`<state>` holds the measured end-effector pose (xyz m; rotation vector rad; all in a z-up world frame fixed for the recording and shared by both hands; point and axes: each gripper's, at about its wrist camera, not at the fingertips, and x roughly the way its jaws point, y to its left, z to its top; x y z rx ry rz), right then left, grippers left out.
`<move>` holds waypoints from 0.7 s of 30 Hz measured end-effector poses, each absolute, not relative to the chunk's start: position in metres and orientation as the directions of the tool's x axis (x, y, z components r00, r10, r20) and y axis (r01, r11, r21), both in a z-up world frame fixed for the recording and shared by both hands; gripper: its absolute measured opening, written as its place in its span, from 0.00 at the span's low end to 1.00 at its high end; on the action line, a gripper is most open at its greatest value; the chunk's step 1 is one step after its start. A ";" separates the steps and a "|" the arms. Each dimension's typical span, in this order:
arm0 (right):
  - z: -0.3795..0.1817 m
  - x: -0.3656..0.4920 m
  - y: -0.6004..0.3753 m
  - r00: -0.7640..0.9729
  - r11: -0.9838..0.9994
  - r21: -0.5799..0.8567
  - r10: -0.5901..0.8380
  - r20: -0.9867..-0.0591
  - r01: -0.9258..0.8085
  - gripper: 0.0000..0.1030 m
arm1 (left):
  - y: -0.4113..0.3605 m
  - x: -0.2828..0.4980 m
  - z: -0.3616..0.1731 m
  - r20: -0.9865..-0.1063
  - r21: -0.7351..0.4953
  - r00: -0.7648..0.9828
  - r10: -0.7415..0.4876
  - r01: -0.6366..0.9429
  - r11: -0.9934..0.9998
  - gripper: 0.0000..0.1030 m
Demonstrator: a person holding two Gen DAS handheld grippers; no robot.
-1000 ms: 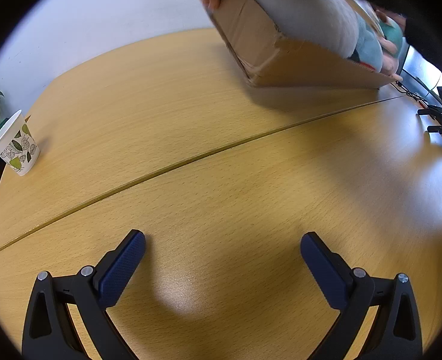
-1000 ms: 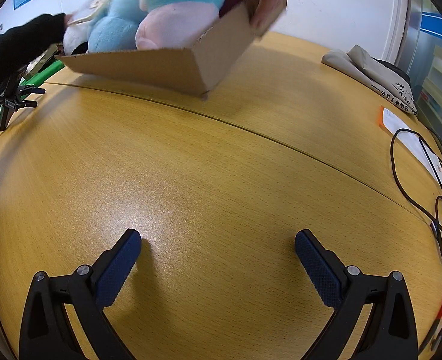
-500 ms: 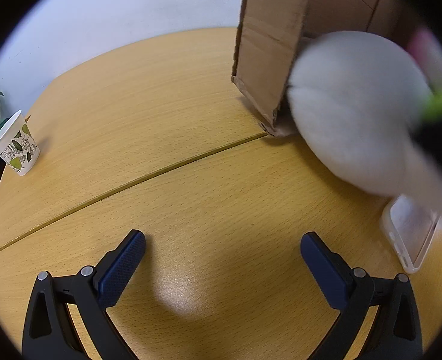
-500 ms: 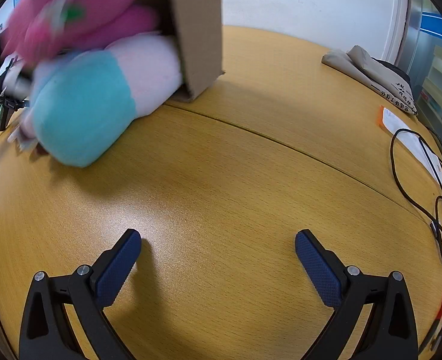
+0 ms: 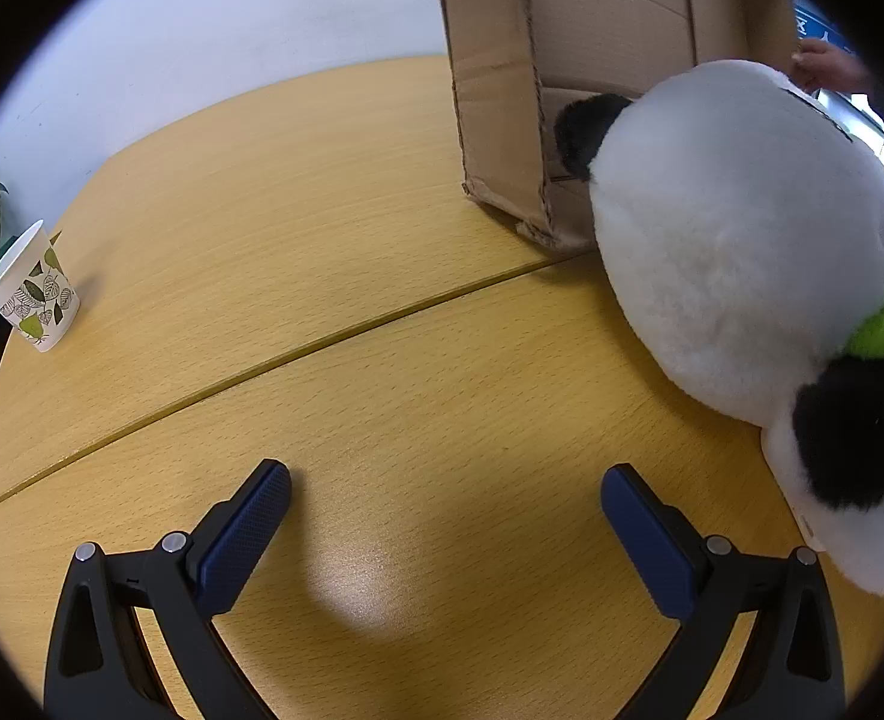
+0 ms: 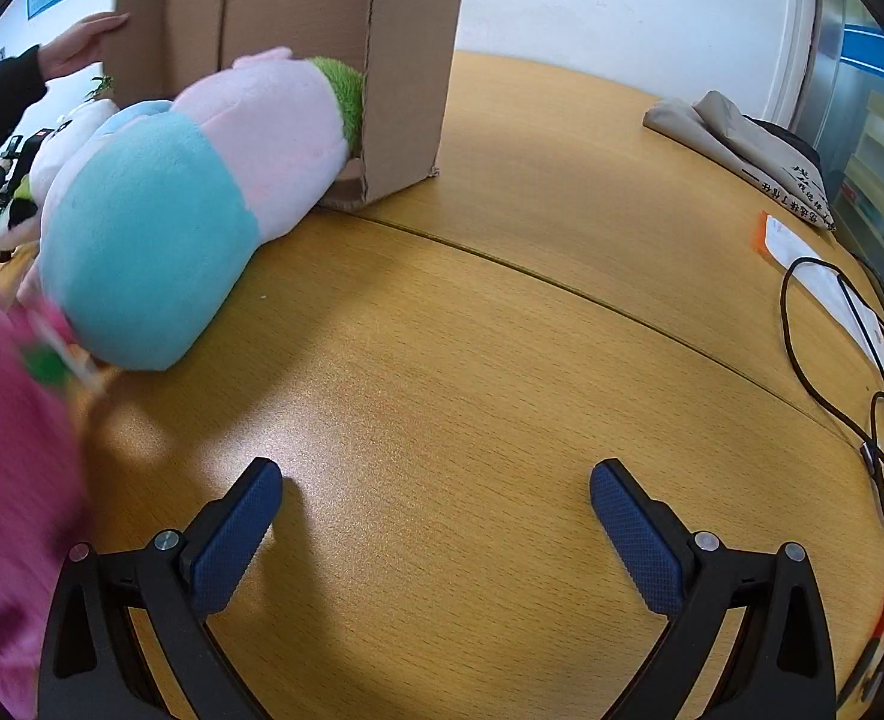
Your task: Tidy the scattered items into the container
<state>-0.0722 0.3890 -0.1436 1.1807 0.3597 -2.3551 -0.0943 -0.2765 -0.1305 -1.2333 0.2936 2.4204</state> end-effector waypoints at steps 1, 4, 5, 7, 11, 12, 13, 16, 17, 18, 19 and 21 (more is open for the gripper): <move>-0.143 -0.072 0.389 -0.514 -0.851 -0.020 -0.298 -0.804 0.524 1.00 | -0.277 -0.095 -0.130 -0.809 0.003 -0.527 0.260 -0.445 -0.895 1.00; -0.143 -0.072 0.389 -0.514 -0.851 -0.020 -0.298 -0.804 0.524 1.00 | -0.276 -0.095 -0.131 -0.810 0.003 -0.527 0.259 -0.445 -0.895 1.00; -0.144 -0.072 0.389 -0.514 -0.851 -0.020 -0.298 -0.804 0.524 1.00 | -0.276 -0.095 -0.131 -0.810 0.003 -0.527 0.259 -0.445 -0.895 1.00; -0.144 -0.072 0.389 -0.514 -0.852 -0.020 -0.298 -0.804 0.524 1.00 | -0.275 -0.095 -0.131 -0.810 0.003 -0.527 0.259 -0.445 -0.896 1.00; -0.144 -0.073 0.389 -0.514 -0.852 -0.020 -0.297 -0.804 0.524 1.00 | -0.275 -0.095 -0.131 -0.810 0.003 -0.527 0.259 -0.445 -0.896 1.00; -0.144 -0.073 0.389 -0.514 -0.852 -0.020 -0.297 -0.804 0.524 1.00 | -0.275 -0.095 -0.131 -0.810 0.003 -0.527 0.259 -0.445 -0.896 1.00; -0.144 -0.072 0.389 -0.514 -0.852 -0.020 -0.297 -0.804 0.524 1.00 | -0.275 -0.095 -0.130 -0.810 0.003 -0.527 0.259 -0.445 -0.896 1.00; -0.144 -0.072 0.389 -0.515 -0.852 -0.020 -0.297 -0.804 0.523 1.00 | -0.276 -0.096 -0.129 -0.810 0.003 -0.527 0.259 -0.445 -0.896 1.00; -0.144 -0.071 0.389 -0.515 -0.852 -0.020 -0.297 -0.804 0.523 1.00 | -0.277 -0.096 -0.129 -0.810 0.003 -0.527 0.259 -0.445 -0.896 1.00; -0.144 -0.071 0.389 -0.516 -0.852 -0.020 -0.297 -0.803 0.523 1.00 | -0.277 -0.096 -0.128 -0.810 0.003 -0.527 0.259 -0.444 -0.896 1.00; -0.144 -0.071 0.389 -0.516 -0.852 -0.021 -0.297 -0.803 0.523 1.00 | -0.277 -0.096 -0.128 -0.810 0.003 -0.527 0.259 -0.444 -0.896 1.00; -0.144 -0.071 0.389 -0.516 -0.852 -0.020 -0.297 -0.803 0.522 1.00 | -0.277 -0.097 -0.128 -0.810 0.003 -0.527 0.259 -0.444 -0.896 1.00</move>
